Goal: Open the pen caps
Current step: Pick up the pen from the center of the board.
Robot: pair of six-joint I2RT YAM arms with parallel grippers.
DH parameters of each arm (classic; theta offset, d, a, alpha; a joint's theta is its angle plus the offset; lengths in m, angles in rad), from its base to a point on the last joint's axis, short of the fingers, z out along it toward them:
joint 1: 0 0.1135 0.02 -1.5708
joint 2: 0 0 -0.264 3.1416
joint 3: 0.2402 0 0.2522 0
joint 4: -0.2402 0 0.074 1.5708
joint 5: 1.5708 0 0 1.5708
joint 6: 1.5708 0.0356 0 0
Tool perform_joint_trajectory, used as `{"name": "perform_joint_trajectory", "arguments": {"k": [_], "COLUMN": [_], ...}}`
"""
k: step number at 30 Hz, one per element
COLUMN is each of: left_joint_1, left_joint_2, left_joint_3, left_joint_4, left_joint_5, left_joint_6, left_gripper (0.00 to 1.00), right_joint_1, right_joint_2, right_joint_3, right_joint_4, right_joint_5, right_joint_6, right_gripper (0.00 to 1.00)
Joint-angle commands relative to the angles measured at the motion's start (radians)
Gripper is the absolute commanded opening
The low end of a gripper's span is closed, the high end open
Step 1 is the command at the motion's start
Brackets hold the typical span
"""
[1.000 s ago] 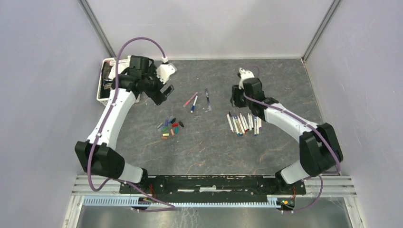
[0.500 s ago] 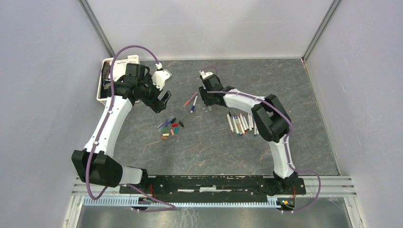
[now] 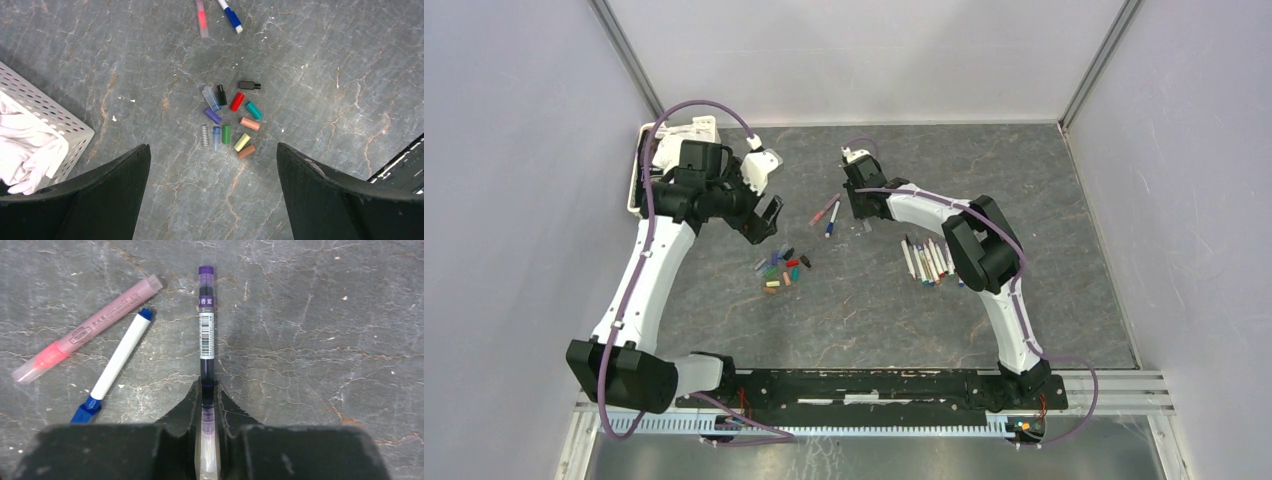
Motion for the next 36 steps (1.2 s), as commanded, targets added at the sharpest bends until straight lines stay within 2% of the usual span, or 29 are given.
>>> {"name": "perform_joint_trajectory", "arguments": {"k": [1, 5, 9, 16, 20, 29, 36], "left_joint_1": [0.004, 0.004, 0.004, -0.006, -0.040, -0.114, -0.114], "left_joint_2": [-0.027, -0.031, -0.052, -0.051, -0.049, -0.061, -0.091], "left_joint_3": [-0.017, -0.068, -0.101, -0.075, -0.050, -0.044, -0.010], "left_joint_4": [-0.018, -0.018, 0.032, 0.093, 0.106, 0.155, 0.087], "left_joint_5": [0.095, 0.191, 0.222, 0.365, 0.412, 0.524, 0.575], "left_joint_6": [-0.051, -0.108, -0.167, -0.272, -0.290, -0.343, -0.247], "left_gripper": [0.98, 0.97, 1.00, 1.00, 1.00, 1.00, 0.98], "right_joint_1": [-0.018, -0.038, -0.034, 0.012, 0.078, 0.243, 0.274], "right_joint_2": [0.001, -0.149, -0.295, -0.642, -0.762, -0.816, -0.842], "right_joint_3": [0.008, -0.129, -0.207, -0.628, -0.817, -0.867, -0.898], "right_joint_4": [0.004, 0.177, 0.266, 0.834, 1.145, 1.335, 1.348], "right_joint_5": [-0.055, -0.133, -0.186, -0.307, -0.257, -0.140, -0.125], "right_joint_6": [0.082, 0.160, 0.209, 0.465, 0.572, 0.596, 0.581], "right_gripper": [0.10, 0.00, 0.00, 0.00, 0.00, 0.00, 0.00]}}
